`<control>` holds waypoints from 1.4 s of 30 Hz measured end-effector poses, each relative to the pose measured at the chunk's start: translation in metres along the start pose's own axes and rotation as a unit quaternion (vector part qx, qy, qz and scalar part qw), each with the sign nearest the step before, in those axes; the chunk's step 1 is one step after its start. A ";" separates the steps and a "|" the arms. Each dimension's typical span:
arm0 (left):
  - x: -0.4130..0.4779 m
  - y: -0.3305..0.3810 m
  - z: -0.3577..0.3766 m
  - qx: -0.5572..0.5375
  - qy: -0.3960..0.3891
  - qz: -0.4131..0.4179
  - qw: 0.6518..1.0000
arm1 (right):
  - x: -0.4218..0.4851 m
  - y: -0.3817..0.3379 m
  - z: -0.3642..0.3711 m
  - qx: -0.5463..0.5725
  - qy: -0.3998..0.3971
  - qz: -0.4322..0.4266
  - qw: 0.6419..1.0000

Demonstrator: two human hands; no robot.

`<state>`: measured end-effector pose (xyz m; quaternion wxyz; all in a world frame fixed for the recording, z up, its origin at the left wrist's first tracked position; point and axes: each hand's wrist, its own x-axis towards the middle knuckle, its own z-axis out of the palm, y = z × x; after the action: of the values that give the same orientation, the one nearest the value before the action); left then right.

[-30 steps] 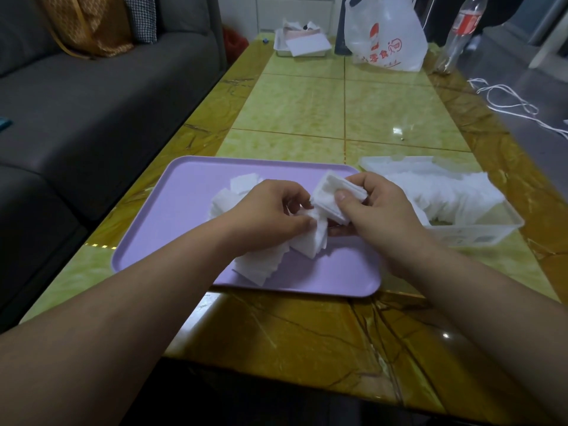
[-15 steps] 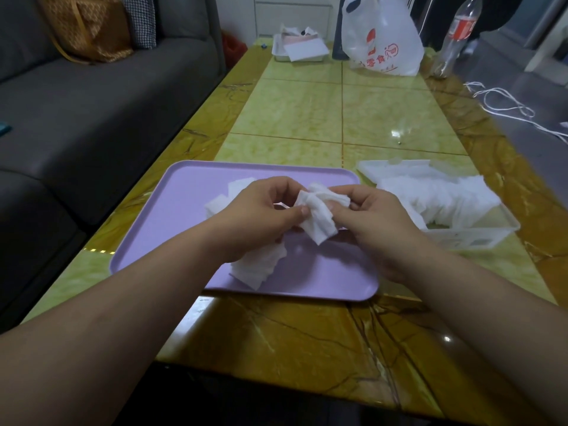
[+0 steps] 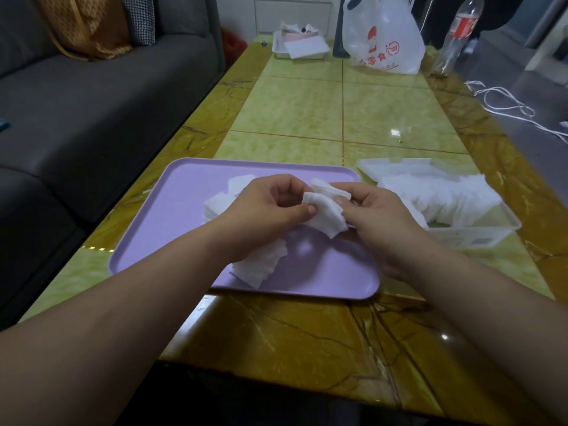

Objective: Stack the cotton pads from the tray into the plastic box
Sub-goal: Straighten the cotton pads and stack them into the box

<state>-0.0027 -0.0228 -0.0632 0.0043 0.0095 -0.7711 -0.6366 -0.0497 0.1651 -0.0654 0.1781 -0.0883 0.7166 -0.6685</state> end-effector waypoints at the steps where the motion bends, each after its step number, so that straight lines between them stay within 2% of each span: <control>1: 0.001 -0.001 0.001 0.005 0.015 0.001 1.000 | -0.001 -0.002 0.001 0.013 -0.015 0.005 1.000; 4: 0.002 -0.002 0.005 0.029 0.050 -0.003 0.998 | -0.002 -0.006 0.000 0.049 -0.052 0.022 0.997; 6: 0.002 -0.002 0.007 0.033 0.061 -0.007 0.998 | -0.004 -0.006 -0.001 0.053 -0.075 0.003 0.996; 10: 0.001 0.002 0.007 0.121 0.051 0.003 0.991 | -0.003 0.001 -0.003 -0.155 -0.010 -0.088 0.984; 13: 0.000 0.002 0.003 0.189 0.044 0.005 0.981 | -0.004 -0.001 -0.004 -0.165 -0.003 -0.086 0.982; 16: 0.000 0.001 0.002 0.187 0.060 0.013 0.980 | -0.004 -0.002 -0.004 -0.170 -0.006 -0.087 0.982; 21: -0.001 0.002 0.004 0.202 0.005 0.040 0.979 | -0.002 0.000 -0.003 -0.185 0.003 -0.098 0.978; 27: 0.002 -0.002 0.001 0.151 0.030 0.041 0.987 | 0.002 0.010 -0.005 -0.119 0.087 -0.058 0.987; 35: 0.003 0.000 0.000 0.137 0.069 0.009 0.988 | -0.002 0.002 -0.001 -0.098 0.133 -0.062 0.984; 39: 0.003 0.001 -0.001 0.152 0.088 -0.008 0.984 | -0.001 0.004 -0.003 -0.160 0.150 -0.096 0.971; 42: 0.004 -0.001 -0.004 0.190 0.108 -0.015 0.976 | -0.002 0.003 -0.006 -0.188 0.134 -0.117 0.966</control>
<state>-0.0068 -0.0269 -0.0635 0.0761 0.0900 -0.8727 -0.4738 -0.0496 0.1714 -0.0675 -0.0190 -0.1129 0.8314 -0.5438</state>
